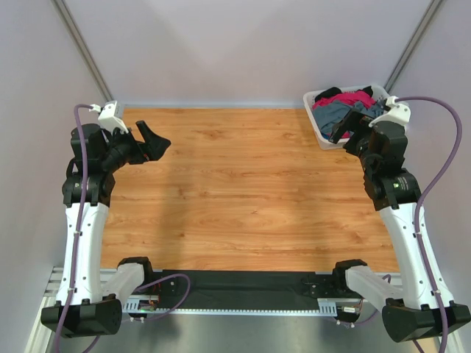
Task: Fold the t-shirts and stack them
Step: Grab the tshirt from the pile, then move the tshirt to the center of the board
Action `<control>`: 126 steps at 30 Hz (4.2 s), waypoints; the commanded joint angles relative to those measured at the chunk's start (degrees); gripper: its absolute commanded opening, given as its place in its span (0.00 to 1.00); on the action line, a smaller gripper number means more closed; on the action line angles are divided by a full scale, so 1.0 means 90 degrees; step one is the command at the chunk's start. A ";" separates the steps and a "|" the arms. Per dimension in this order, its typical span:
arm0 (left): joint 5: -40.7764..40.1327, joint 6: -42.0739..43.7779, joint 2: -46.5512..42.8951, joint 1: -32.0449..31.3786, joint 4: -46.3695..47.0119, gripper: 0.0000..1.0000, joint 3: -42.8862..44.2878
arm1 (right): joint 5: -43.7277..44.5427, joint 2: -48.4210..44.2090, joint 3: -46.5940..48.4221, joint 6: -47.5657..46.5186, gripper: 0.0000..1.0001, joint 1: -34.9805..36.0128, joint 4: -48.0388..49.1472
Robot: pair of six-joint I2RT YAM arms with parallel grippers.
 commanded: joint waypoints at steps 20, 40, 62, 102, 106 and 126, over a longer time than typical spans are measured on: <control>0.0160 -0.0011 0.0149 0.0028 0.0182 1.00 -0.0011 | 0.1393 0.3114 0.2216 -0.0125 0.99 -0.0370 0.0457; -0.0573 0.0281 0.0295 0.0038 0.0016 1.00 -0.0021 | -0.0189 0.7344 0.4979 -0.0106 0.76 -0.1913 0.0664; -0.0535 0.0282 0.0442 0.0038 -0.0072 1.00 0.0047 | -0.0081 0.7367 0.5605 -0.0281 0.00 -0.1894 0.0127; 0.0648 0.0096 -0.0418 0.0038 0.0299 1.00 -0.0051 | 0.0240 0.4434 0.5344 -0.1504 0.00 0.3653 0.1377; 0.0170 0.0067 -0.0418 0.0038 0.0095 1.00 -0.0041 | 0.0688 0.4152 0.3226 -0.0888 0.00 0.3653 0.1815; -0.2663 -0.3312 -0.0925 -0.0196 0.0279 0.97 -0.3907 | -0.0159 0.4092 -0.1017 0.0637 0.00 0.1593 0.1924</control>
